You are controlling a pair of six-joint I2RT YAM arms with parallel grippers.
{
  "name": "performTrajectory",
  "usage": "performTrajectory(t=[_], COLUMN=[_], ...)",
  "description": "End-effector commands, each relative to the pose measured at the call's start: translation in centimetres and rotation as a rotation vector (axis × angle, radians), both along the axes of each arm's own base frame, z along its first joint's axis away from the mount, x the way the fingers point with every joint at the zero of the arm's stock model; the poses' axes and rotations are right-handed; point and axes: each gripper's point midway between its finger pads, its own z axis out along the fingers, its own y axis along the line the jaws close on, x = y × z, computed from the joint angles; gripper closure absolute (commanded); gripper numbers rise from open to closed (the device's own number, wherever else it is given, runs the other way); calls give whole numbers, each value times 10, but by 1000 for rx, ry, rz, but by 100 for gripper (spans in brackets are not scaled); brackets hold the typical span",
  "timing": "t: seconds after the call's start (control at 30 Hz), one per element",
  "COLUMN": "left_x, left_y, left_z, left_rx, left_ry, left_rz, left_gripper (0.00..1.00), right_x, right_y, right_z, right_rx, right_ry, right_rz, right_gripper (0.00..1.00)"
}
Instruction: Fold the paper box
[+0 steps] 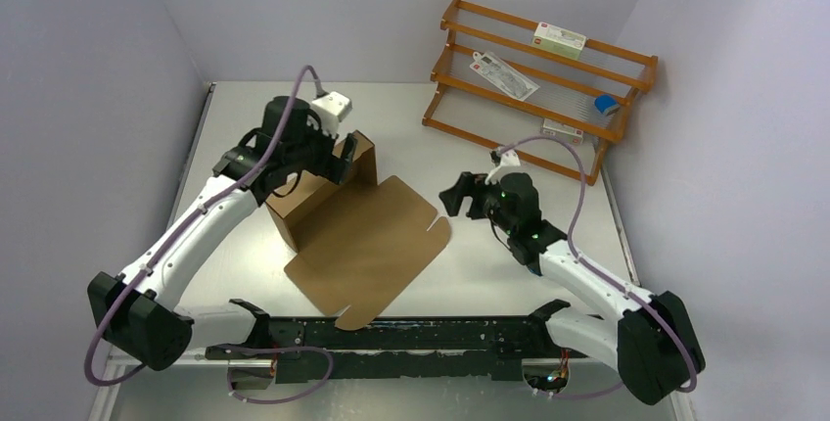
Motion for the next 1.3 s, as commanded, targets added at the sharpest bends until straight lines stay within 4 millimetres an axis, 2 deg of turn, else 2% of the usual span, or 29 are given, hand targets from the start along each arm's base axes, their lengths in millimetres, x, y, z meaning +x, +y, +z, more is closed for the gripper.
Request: performTrajectory(t=[0.0,0.17,0.37,0.57,0.7,0.8,1.0,1.13,1.27], left_x=[-14,-18,-16,-11,-5,-3,-2,1,1], left_y=[-3,-3,-9,-10,-4,-3,4,10,12], left_z=[-12,-21,-34,-47,-56,-58,-61,-61,-57], left_rx=[142,209,214,221,205,165,139,113,80], left_ry=[7,6,32,64,102,122,128,135,149], left_rz=[-13,-11,-19,0,23,18,38,69,95], left_gripper=[6,5,5,3,3,4,4,4,4], right_x=[-28,-47,-53,-57,-63,-62,-51,-36,-15], right_y=[-31,-13,-2,7,13,14,12,4,-3], right_z=[-51,-74,-107,-118,-123,-125,-111,-86,-43], right_rx=[-7,106,144,170,192,181,134,47,-39], right_ry=[191,249,331,363,388,394,349,296,214], right_rz=[-96,5,44,84,120,130,127,102,77], right_gripper=[9,22,33,45,54,63,98,100,100])
